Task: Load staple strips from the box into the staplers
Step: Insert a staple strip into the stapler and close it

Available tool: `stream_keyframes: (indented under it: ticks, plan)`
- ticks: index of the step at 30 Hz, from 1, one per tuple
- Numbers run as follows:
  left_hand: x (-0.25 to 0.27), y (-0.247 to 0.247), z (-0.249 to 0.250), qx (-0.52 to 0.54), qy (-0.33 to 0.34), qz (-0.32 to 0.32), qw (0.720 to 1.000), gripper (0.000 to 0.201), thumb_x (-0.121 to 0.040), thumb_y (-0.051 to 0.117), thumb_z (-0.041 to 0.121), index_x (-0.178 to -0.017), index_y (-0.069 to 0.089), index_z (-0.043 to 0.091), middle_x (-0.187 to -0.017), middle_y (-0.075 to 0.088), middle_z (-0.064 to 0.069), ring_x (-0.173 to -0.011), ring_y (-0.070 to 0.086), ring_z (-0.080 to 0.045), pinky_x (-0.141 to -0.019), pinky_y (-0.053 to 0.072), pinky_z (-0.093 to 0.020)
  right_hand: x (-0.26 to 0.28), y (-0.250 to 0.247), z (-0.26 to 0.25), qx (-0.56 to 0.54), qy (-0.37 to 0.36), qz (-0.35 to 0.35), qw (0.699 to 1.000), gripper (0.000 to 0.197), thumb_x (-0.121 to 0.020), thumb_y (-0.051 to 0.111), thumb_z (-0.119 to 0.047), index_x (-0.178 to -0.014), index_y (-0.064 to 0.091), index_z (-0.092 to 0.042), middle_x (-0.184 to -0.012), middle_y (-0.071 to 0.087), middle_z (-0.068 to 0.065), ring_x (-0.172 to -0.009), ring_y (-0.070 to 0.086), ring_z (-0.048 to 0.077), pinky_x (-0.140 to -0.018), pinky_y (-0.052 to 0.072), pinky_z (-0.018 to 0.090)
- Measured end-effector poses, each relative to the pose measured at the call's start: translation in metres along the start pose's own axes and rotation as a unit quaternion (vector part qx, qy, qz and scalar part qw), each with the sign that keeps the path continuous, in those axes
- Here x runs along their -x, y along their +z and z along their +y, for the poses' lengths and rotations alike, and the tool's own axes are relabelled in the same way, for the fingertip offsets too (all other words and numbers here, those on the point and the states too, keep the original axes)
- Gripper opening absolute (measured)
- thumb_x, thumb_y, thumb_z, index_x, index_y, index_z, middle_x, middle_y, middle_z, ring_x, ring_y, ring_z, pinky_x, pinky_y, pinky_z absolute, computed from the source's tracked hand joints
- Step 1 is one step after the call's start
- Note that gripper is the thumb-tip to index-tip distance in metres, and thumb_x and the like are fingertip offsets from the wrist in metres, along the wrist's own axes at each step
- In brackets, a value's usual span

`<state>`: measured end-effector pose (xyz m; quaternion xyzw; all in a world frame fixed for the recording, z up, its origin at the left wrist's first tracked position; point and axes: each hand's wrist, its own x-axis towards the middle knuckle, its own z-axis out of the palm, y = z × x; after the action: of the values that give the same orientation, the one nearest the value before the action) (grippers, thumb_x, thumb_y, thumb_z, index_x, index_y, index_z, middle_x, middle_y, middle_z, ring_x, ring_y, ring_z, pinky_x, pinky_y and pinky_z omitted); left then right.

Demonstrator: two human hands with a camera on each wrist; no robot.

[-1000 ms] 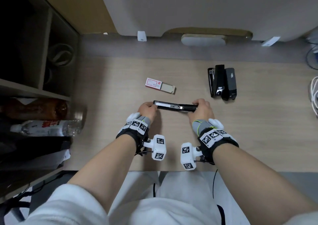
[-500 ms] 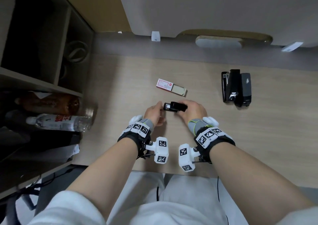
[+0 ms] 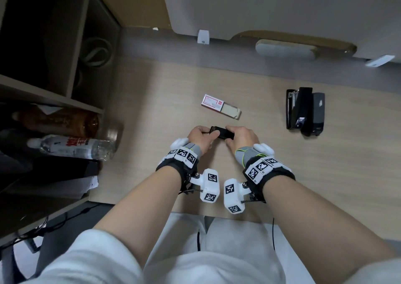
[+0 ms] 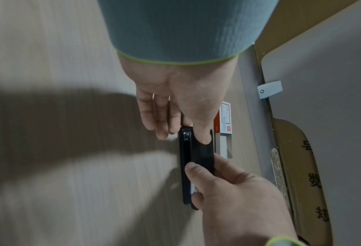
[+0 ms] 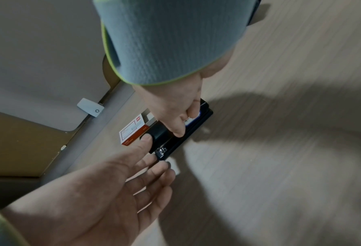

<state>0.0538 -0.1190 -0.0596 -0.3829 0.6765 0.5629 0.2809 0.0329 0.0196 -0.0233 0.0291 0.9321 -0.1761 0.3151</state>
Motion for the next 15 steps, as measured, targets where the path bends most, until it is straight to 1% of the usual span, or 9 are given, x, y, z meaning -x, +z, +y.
stream_keyframes:
  ticks: [3, 5, 7, 8, 10, 12, 14, 15]
  plan:
    - [-0.002, -0.002, 0.000, -0.008, -0.007, -0.005, 1.000, 0.041, -0.086, 0.072, 0.033, -0.116, 0.056, 0.010, -0.073, 0.061, 0.001, -0.054, 0.055, -0.017, -0.051, 0.045, -0.023, 0.002, 0.001, 0.000, 0.007, 0.004, -0.003, 1.000, 0.033, -0.087, 0.061, -0.019, -0.119, 0.065, -0.024, -0.111, 0.071, 0.011, -0.103, 0.064, 0.036, -0.085, 0.053, 0.039]
    - [-0.002, -0.002, 0.001, -0.008, -0.009, -0.007, 1.000, 0.041, -0.086, 0.071, 0.035, -0.116, 0.058, 0.011, -0.079, 0.063, -0.002, -0.055, 0.056, -0.017, -0.052, 0.045, -0.024, 0.004, 0.002, 0.002, 0.011, 0.006, -0.006, 1.000, 0.029, -0.086, 0.061, -0.022, -0.114, 0.065, -0.026, -0.103, 0.072, 0.008, -0.094, 0.065, 0.034, -0.077, 0.054, 0.034]
    - [-0.001, -0.001, 0.001, 0.003, -0.016, -0.009, 1.000, 0.043, -0.085, 0.071, 0.037, -0.117, 0.059, 0.010, -0.087, 0.064, -0.004, -0.056, 0.058, -0.016, -0.053, 0.046, -0.023, 0.007, 0.001, 0.006, 0.019, 0.016, -0.012, 1.000, 0.024, -0.084, 0.060, -0.026, -0.108, 0.065, -0.029, -0.094, 0.072, 0.006, -0.085, 0.065, 0.032, -0.067, 0.048, 0.029]
    - [0.000, 0.000, 0.000, 0.008, -0.019, -0.010, 1.000, 0.045, -0.085, 0.070, 0.039, -0.117, 0.059, 0.010, -0.090, 0.064, -0.004, -0.057, 0.059, -0.016, -0.054, 0.047, -0.023, 0.009, 0.000, 0.009, 0.021, 0.026, -0.016, 0.999, 0.023, -0.083, 0.060, -0.027, -0.106, 0.066, -0.030, -0.091, 0.072, 0.005, -0.083, 0.065, 0.032, -0.065, 0.047, 0.028]
    - [0.003, 0.003, 0.001, 0.009, -0.026, -0.013, 1.000, 0.045, -0.085, 0.069, 0.042, -0.115, 0.060, 0.010, -0.091, 0.063, -0.004, -0.056, 0.060, -0.017, -0.055, 0.047, -0.024, 0.014, -0.001, 0.018, 0.020, 0.050, -0.025, 0.998, 0.025, -0.082, 0.060, -0.029, -0.106, 0.067, -0.032, -0.090, 0.072, 0.004, -0.083, 0.065, 0.032, -0.067, 0.049, 0.028]
    - [0.008, 0.012, 0.001, 0.000, -0.029, -0.026, 0.999, 0.036, -0.087, 0.065, 0.043, -0.105, 0.061, 0.011, -0.087, 0.062, -0.003, -0.058, 0.061, -0.019, -0.060, 0.049, -0.026, 0.019, -0.003, 0.030, 0.017, 0.072, -0.026, 0.997, 0.028, -0.082, 0.061, -0.030, -0.109, 0.068, -0.033, -0.092, 0.073, 0.004, -0.085, 0.066, 0.032, -0.071, 0.052, 0.029]
    - [0.014, 0.027, 0.005, -0.012, -0.030, -0.052, 0.998, 0.023, -0.090, 0.061, 0.036, -0.086, 0.059, 0.014, -0.084, 0.062, -0.005, -0.063, 0.061, -0.023, -0.066, 0.049, -0.029, 0.025, -0.005, 0.048, 0.005, 0.100, -0.025, 0.995, 0.030, -0.082, 0.062, -0.032, -0.111, 0.068, -0.033, -0.096, 0.073, 0.005, -0.088, 0.067, 0.031, -0.073, 0.052, 0.029]
    - [0.016, 0.035, 0.007, -0.017, -0.031, -0.064, 0.997, 0.022, -0.091, 0.060, 0.032, -0.079, 0.056, 0.015, -0.084, 0.062, -0.007, -0.063, 0.061, -0.024, -0.068, 0.049, -0.030, 0.028, -0.006, 0.057, -0.002, 0.115, -0.026, 0.993, 0.030, -0.082, 0.064, -0.032, -0.112, 0.068, -0.032, -0.098, 0.073, 0.006, -0.089, 0.067, 0.031, -0.073, 0.051, 0.029]
